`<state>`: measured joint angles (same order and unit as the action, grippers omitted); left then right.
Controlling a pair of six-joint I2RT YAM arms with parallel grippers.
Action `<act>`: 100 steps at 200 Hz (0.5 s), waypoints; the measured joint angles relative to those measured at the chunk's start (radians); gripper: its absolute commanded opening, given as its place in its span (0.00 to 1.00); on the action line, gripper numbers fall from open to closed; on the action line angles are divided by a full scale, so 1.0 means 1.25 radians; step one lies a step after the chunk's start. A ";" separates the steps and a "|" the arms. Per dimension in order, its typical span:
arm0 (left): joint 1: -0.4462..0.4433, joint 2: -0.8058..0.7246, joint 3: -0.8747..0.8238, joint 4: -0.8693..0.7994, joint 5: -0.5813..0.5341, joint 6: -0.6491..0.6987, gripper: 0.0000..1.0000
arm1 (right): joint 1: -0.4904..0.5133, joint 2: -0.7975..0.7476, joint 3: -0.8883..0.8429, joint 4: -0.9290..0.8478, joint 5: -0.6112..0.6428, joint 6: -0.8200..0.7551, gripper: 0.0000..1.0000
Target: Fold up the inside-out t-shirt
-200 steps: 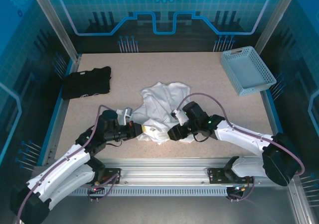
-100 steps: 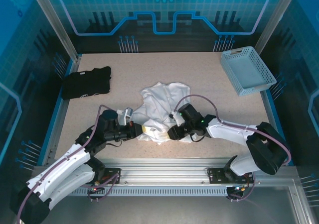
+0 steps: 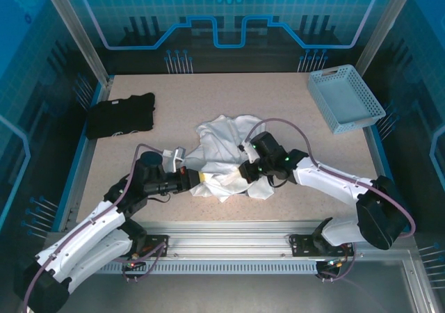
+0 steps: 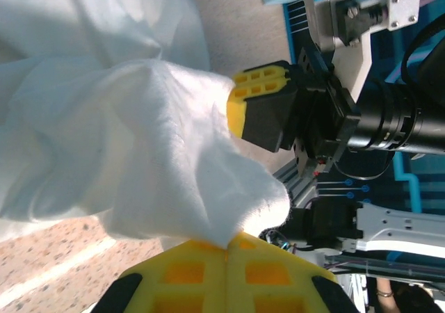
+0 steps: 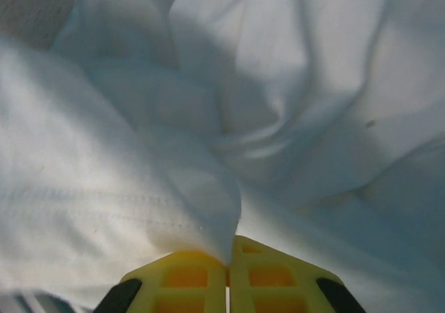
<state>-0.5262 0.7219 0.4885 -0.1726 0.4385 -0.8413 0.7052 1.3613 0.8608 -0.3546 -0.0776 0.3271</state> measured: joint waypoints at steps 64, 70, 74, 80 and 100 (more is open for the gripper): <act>0.000 0.072 0.056 0.149 0.004 -0.143 0.00 | -0.002 -0.086 0.050 -0.066 0.075 -0.123 0.57; 0.000 0.076 0.063 0.150 0.004 -0.147 0.00 | 0.000 -0.119 0.032 -0.049 0.057 -0.139 0.58; 0.000 0.077 0.068 0.150 0.004 -0.151 0.00 | 0.001 -0.137 0.022 -0.040 0.045 -0.147 0.59; 0.000 0.078 0.075 0.149 0.004 -0.155 0.00 | 0.002 -0.166 0.004 -0.018 0.022 -0.160 0.60; 0.000 0.078 0.094 0.148 0.005 -0.164 0.00 | 0.007 -0.233 -0.048 0.063 -0.060 -0.194 0.72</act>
<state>-0.5262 0.8188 0.6064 0.0124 0.4450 -1.0462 0.7143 1.0706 0.8005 -0.2764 -0.1528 0.0845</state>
